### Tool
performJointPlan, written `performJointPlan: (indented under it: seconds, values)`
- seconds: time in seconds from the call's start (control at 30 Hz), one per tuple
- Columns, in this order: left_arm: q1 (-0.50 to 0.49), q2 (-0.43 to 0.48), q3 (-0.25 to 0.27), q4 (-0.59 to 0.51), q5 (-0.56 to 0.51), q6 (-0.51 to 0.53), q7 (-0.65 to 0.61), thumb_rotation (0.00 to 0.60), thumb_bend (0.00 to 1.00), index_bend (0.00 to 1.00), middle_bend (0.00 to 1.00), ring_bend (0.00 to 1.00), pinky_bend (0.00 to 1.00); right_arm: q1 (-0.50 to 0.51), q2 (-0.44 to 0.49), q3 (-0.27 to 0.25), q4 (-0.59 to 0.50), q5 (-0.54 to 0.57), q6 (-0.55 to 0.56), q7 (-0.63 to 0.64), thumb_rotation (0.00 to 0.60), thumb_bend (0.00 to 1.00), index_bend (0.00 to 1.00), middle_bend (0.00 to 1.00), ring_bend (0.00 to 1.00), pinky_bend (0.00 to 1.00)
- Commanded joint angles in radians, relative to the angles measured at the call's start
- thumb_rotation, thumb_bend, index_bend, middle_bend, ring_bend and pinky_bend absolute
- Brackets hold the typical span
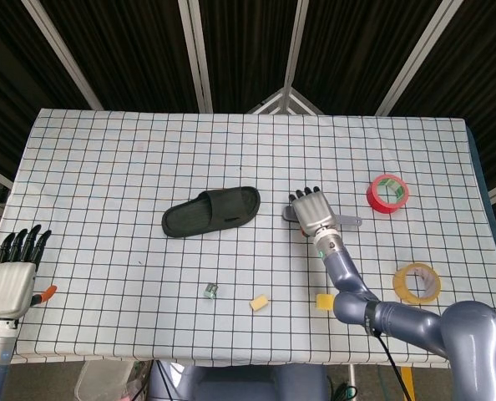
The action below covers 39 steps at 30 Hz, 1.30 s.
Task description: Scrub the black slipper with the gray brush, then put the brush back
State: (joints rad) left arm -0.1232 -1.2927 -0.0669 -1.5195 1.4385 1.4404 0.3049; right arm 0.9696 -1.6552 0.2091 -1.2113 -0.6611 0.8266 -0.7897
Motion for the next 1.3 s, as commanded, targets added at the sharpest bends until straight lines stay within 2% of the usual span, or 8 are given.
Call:
performJointPlan:
  seconds: [0.03,0.47,0.9,1.13,1.3]
  values:
    - [0.000,0.001,0.000,0.000,-0.002,0.000,-0.001,0.600,0.10,0.00,0.00,0.00,0.02,0.002,-0.003,-0.003,0.006,-0.003,0.001,0.006,0.600,0.37,0.35,0.29,0.21,0.23]
    - [-0.004,0.000,0.002,0.002,-0.008,-0.004,0.001,0.600,0.10,0.00,0.00,0.00,0.02,0.007,-0.016,-0.018,0.045,-0.008,-0.010,0.040,0.600,0.37,0.38,0.31,0.22,0.23]
    - [-0.003,0.002,0.007,-0.003,-0.004,0.003,0.002,0.600,0.10,0.00,0.00,0.00,0.02,0.005,-0.012,-0.028,0.035,-0.021,0.007,0.053,0.600,0.37,0.45,0.36,0.26,0.25]
    - [-0.003,0.003,0.009,-0.005,-0.005,0.004,0.001,0.600,0.10,0.00,0.00,0.00,0.02,0.003,-0.015,-0.031,0.037,-0.028,0.014,0.062,0.600,0.37,0.50,0.40,0.29,0.30]
    - [-0.003,0.004,0.009,-0.005,-0.006,0.004,0.001,0.600,0.10,0.00,0.00,0.00,0.02,0.001,-0.020,-0.032,0.045,-0.040,0.008,0.081,0.600,0.37,0.55,0.44,0.34,0.37]
